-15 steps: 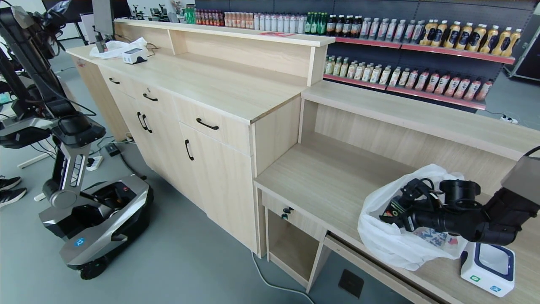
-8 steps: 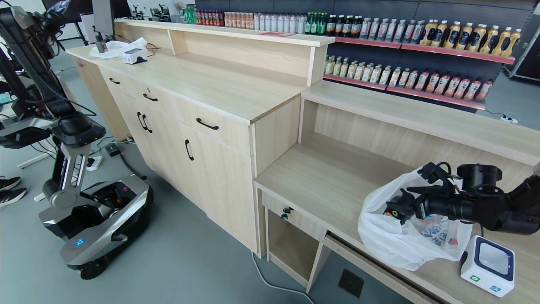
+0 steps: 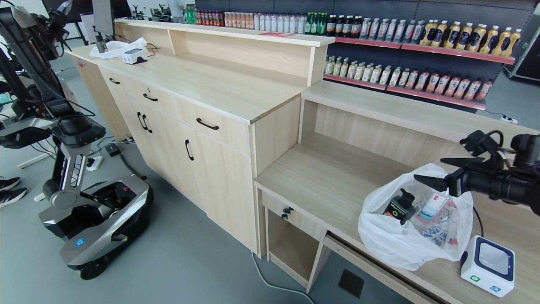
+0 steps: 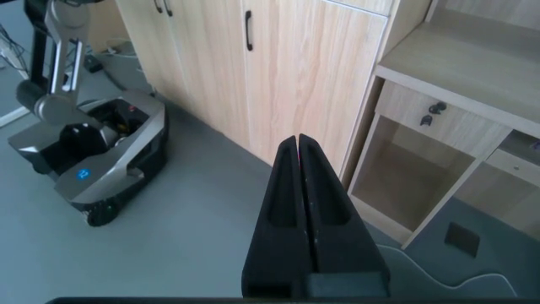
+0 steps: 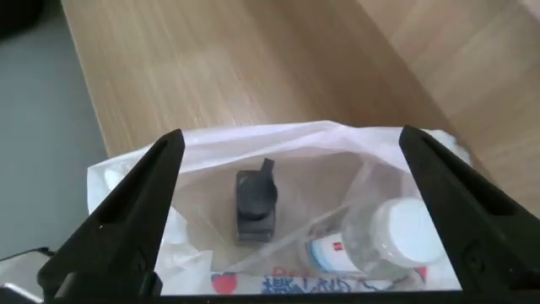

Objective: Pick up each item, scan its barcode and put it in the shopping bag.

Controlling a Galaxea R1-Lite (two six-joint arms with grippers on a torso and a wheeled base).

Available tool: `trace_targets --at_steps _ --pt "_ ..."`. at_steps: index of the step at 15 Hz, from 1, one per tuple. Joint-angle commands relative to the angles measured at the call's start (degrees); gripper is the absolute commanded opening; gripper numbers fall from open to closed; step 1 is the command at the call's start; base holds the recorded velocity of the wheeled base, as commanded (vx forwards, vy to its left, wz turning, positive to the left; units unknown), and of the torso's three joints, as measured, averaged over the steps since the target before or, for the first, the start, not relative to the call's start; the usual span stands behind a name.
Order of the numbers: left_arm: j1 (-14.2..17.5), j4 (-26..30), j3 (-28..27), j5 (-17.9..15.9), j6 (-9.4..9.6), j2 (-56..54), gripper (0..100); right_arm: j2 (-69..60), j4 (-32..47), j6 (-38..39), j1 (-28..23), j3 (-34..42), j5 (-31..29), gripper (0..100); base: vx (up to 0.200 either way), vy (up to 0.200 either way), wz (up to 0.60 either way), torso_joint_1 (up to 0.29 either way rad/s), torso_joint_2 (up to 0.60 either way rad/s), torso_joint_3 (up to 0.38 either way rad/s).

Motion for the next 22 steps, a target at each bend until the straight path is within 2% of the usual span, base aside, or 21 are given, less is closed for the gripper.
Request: trace_targets --at_steps 1,2,4,7,11,14,16,17,18,19,22 --pt "0.0 0.0 0.0 0.0 -0.01 0.0 0 -9.1 -0.2 -0.5 -4.0 2.3 -4.0 100 0.000 0.000 0.00 0.000 0.00 0.000" --pt "0.0 0.0 0.0 0.0 -0.01 0.0 0 -10.8 -0.2 -0.6 -4.8 2.2 -7.4 100 0.000 0.000 -0.60 0.002 0.01 0.002" --pt "0.0 0.0 0.0 0.0 -0.01 0.0 0 -13.6 -0.2 1.4 -6.2 2.1 -9.1 100 0.000 0.000 -0.60 0.002 0.00 -0.002" --pt "0.0 0.0 0.0 0.0 -0.01 0.0 0 -17.8 0.4 9.5 -6.8 2.0 -19.3 100 0.000 0.000 -0.60 0.001 0.00 0.004" --pt "0.0 0.0 0.0 0.0 -0.01 0.0 0 -21.6 4.5 10.3 -8.3 3.1 -19.9 100 0.000 0.000 -0.60 0.005 0.00 0.004" --pt "0.0 0.0 0.0 0.0 -0.01 0.0 0 -24.5 7.3 11.9 -9.0 7.1 -20.1 100 0.000 0.000 -0.60 -0.002 0.00 0.004" --pt "0.0 0.0 0.0 0.0 -0.01 0.0 0 -26.8 7.4 13.7 -8.2 9.5 -23.7 100 0.000 0.000 -0.60 0.002 0.01 0.000" --pt "0.0 0.0 0.0 0.0 -0.01 0.0 0 -28.8 7.5 18.0 -6.4 10.3 -25.5 100 0.000 0.000 0.00 0.000 0.00 0.000" --pt "0.0 0.0 0.0 0.0 -0.01 0.0 0 -31.8 7.5 22.0 -4.7 12.6 -26.7 100 0.000 0.000 0.00 0.000 0.00 0.000" --pt "0.0 0.0 0.0 0.0 -0.01 0.0 0 -35.5 7.5 22.7 -3.7 16.2 -27.8 100 0.000 0.000 0.00 0.000 0.00 0.000" --pt "0.0 0.0 0.0 0.0 -0.01 0.0 0 -53.5 7.6 22.6 3.8 33.3 -30.6 100 0.000 0.000 0.00 0.000 0.00 0.000"
